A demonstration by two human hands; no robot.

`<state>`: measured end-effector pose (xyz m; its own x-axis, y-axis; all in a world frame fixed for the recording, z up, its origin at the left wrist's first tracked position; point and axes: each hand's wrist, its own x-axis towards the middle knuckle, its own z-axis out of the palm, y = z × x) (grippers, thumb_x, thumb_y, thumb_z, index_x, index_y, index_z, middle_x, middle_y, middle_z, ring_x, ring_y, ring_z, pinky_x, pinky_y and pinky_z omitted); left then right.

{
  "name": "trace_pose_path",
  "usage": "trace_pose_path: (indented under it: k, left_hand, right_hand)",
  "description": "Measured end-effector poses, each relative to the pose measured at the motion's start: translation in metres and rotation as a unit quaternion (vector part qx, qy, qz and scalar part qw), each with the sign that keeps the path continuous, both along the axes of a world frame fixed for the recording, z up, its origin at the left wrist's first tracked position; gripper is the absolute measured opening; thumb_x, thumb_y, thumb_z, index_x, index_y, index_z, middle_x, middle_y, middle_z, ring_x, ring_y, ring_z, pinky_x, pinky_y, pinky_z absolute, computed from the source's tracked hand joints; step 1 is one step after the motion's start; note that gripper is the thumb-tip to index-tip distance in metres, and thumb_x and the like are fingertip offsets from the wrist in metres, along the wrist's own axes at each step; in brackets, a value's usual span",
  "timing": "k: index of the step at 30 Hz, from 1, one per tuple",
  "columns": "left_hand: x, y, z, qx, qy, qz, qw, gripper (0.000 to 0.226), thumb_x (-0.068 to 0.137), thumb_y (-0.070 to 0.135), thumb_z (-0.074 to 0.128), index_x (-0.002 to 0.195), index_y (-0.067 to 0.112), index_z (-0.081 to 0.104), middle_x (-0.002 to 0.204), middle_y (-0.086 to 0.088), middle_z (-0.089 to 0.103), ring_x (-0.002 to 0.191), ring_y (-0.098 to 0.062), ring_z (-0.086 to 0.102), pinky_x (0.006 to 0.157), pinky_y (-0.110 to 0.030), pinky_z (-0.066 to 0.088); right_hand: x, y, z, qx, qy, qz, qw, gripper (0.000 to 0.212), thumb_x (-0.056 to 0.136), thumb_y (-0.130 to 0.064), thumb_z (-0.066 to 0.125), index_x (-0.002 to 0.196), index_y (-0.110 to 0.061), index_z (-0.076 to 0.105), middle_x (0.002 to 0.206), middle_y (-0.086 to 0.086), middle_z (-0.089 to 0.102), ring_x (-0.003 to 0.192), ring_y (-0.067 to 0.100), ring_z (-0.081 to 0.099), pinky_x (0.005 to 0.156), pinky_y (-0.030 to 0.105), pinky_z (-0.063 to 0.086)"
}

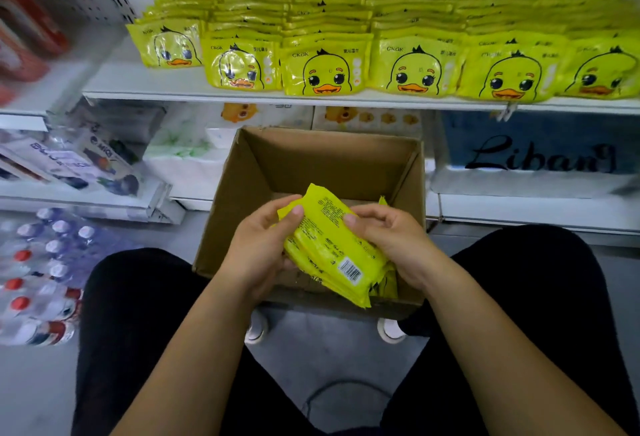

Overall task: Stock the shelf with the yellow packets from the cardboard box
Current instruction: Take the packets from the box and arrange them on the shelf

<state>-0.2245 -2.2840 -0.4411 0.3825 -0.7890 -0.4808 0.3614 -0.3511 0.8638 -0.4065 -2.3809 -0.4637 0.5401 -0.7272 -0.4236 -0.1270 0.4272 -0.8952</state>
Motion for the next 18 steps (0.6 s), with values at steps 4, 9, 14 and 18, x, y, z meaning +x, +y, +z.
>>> trace_pose_path:
  k: [4, 9, 14, 18]
  left_hand:
    - [-0.008, 0.0, 0.007, -0.052, 0.007, 0.101, 0.993, 0.021, 0.102, 0.017, 0.06, 0.122, 0.013, 0.063, 0.115, -0.016, 0.074, 0.098, -0.029, 0.074, 0.081, -0.054, 0.061]
    - [-0.015, -0.002, 0.016, -0.072, 0.021, 0.106, 0.992, 0.009, 0.102, 0.01, 0.057, 0.11, 0.007, 0.059, 0.104, -0.016, 0.076, 0.093, -0.028, 0.076, 0.079, -0.052, 0.063]
    - [-0.02, 0.002, 0.018, -0.06, 0.053, 0.082, 0.993, 0.003, 0.099, 0.007, 0.059, 0.102, 0.008, 0.059, 0.102, -0.019, 0.075, 0.093, -0.031, 0.075, 0.076, -0.051, 0.063]
    - [-0.021, -0.002, 0.023, -0.027, 0.041, 0.079, 0.996, 0.05, 0.085, 0.031, 0.076, 0.125, 0.004, 0.065, 0.119, -0.019, 0.074, 0.11, -0.039, 0.071, 0.09, -0.059, 0.058]
  right_hand:
    - [-0.013, -0.013, 0.005, -0.006, 0.007, -0.007, 1.0, 0.058, 0.071, -0.046, 0.076, 0.114, -0.007, 0.069, 0.112, 0.013, 0.074, 0.102, 0.027, 0.07, 0.094, 0.043, 0.053]
    - [-0.016, -0.009, 0.004, -0.007, -0.053, -0.079, 0.995, 0.038, 0.071, -0.042, 0.081, 0.099, -0.018, 0.076, 0.105, 0.008, 0.076, 0.101, 0.029, 0.07, 0.101, 0.063, 0.046]
    - [-0.013, -0.011, 0.009, 0.001, -0.103, -0.153, 0.983, 0.018, 0.082, -0.029, 0.078, 0.096, -0.017, 0.076, 0.103, 0.01, 0.077, 0.101, 0.031, 0.072, 0.096, 0.055, 0.054]
    - [-0.019, -0.014, 0.015, -0.012, -0.116, -0.127, 0.985, 0.013, 0.092, -0.018, 0.069, 0.104, -0.013, 0.071, 0.099, 0.008, 0.078, 0.092, 0.024, 0.075, 0.087, 0.044, 0.059]
